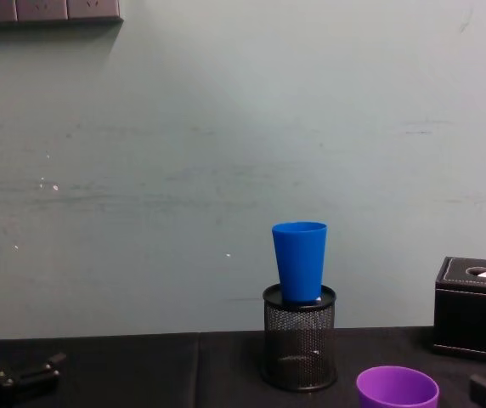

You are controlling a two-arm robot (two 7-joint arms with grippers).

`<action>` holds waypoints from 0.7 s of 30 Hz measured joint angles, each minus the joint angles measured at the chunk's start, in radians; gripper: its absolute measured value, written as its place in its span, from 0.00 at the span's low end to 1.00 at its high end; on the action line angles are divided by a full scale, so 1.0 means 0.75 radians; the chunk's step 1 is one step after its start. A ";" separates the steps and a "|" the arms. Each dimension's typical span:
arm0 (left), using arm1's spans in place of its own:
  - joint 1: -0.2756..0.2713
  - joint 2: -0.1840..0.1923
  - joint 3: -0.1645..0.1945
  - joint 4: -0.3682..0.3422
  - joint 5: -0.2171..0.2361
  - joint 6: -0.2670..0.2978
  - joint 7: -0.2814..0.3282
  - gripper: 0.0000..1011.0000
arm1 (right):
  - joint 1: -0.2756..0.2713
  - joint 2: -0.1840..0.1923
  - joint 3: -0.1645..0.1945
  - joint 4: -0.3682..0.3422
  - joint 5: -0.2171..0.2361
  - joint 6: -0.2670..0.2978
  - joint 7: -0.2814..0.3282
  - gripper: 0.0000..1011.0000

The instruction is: Pick up one cup with a gripper and tap it against the other cup.

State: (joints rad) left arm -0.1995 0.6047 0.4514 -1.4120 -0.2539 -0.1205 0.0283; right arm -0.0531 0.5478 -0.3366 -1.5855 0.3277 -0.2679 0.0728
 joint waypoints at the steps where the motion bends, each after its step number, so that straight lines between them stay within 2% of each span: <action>1: 0.000 0.000 0.000 0.000 0.000 0.000 0.000 1.00 | 0.000 -0.005 -0.001 0.004 0.003 -0.004 0.014 0.99; 15: 0.000 0.000 0.000 0.000 0.000 0.000 0.000 1.00 | 0.047 -0.077 -0.043 0.085 -0.006 -0.013 0.149 0.99; 21: 0.000 0.000 0.000 0.000 0.000 0.000 0.000 1.00 | 0.070 -0.105 -0.050 0.121 -0.015 -0.008 0.183 0.99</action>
State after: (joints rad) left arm -0.1995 0.6047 0.4514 -1.4120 -0.2539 -0.1205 0.0283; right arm -0.0002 0.4693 -0.3740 -1.4944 0.3164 -0.2740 0.2097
